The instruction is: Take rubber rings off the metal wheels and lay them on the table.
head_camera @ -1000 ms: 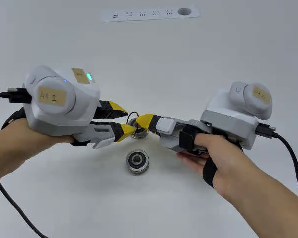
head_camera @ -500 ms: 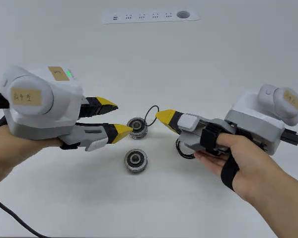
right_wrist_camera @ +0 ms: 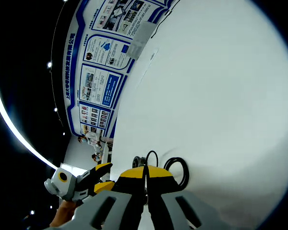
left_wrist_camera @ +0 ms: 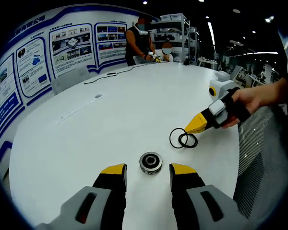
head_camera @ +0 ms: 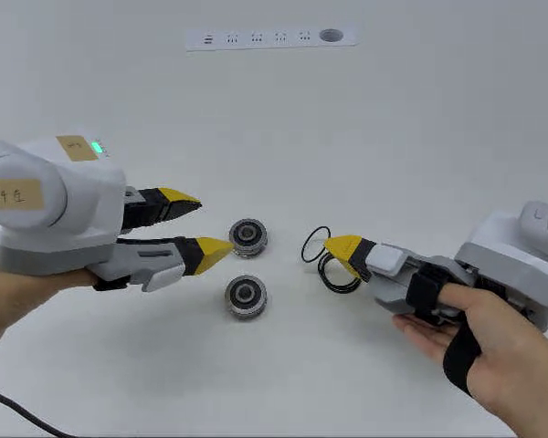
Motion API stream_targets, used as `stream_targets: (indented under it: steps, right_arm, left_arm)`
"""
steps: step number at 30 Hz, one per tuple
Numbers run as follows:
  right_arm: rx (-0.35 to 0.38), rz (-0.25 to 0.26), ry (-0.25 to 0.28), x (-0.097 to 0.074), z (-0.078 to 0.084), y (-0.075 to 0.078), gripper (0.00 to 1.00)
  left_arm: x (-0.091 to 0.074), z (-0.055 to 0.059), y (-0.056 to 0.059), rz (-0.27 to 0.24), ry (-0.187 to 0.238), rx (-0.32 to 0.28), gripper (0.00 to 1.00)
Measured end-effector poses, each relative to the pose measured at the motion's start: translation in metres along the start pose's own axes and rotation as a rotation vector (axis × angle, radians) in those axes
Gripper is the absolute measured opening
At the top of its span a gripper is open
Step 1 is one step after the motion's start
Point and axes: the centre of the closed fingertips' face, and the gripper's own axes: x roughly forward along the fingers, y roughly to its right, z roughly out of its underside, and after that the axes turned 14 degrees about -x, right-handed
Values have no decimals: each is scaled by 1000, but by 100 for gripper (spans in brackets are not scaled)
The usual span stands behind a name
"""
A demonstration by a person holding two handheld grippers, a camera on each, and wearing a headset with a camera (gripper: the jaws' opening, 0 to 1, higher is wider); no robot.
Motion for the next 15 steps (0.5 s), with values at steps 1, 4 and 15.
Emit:
stream_targets:
  steps: [1, 4, 15]
  right_arm:
    - [5, 2, 2, -2, 1, 0, 2]
    - [16, 6, 10, -7, 2, 1, 2]
    - [57, 58, 26, -18, 4, 14, 2]
  left_arm:
    - [0, 0, 0, 0, 0, -1, 37]
    - [-2, 2, 1, -3, 0, -3, 37]
    - [-4, 1, 2, -6, 7, -11, 37]
